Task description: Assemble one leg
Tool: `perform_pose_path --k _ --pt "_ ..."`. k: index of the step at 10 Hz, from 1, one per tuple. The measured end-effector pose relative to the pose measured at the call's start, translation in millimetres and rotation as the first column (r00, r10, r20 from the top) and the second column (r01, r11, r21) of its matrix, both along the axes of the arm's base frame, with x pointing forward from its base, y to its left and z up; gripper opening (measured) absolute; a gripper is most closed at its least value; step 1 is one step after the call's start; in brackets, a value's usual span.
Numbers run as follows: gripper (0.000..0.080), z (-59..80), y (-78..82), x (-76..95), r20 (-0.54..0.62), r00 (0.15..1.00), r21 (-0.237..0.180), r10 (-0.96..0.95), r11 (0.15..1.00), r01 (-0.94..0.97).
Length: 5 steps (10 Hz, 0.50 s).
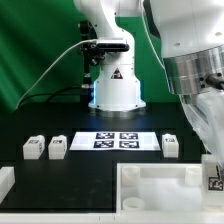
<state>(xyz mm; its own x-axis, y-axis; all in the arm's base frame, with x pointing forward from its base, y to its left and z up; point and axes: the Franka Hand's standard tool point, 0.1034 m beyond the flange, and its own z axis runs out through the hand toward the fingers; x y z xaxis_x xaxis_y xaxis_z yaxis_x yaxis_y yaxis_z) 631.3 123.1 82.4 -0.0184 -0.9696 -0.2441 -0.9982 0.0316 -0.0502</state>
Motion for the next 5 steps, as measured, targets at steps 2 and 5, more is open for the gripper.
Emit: perform_pose_path --k 2,5 --pt "0.0609 -1.3 -2.8 -0.6 0.067 0.956 -0.035 0.287 0.958 -0.285" --pt "0.0647 2.2 2.0 0.4 0.089 0.665 -0.141 0.741 0.671 -0.728"
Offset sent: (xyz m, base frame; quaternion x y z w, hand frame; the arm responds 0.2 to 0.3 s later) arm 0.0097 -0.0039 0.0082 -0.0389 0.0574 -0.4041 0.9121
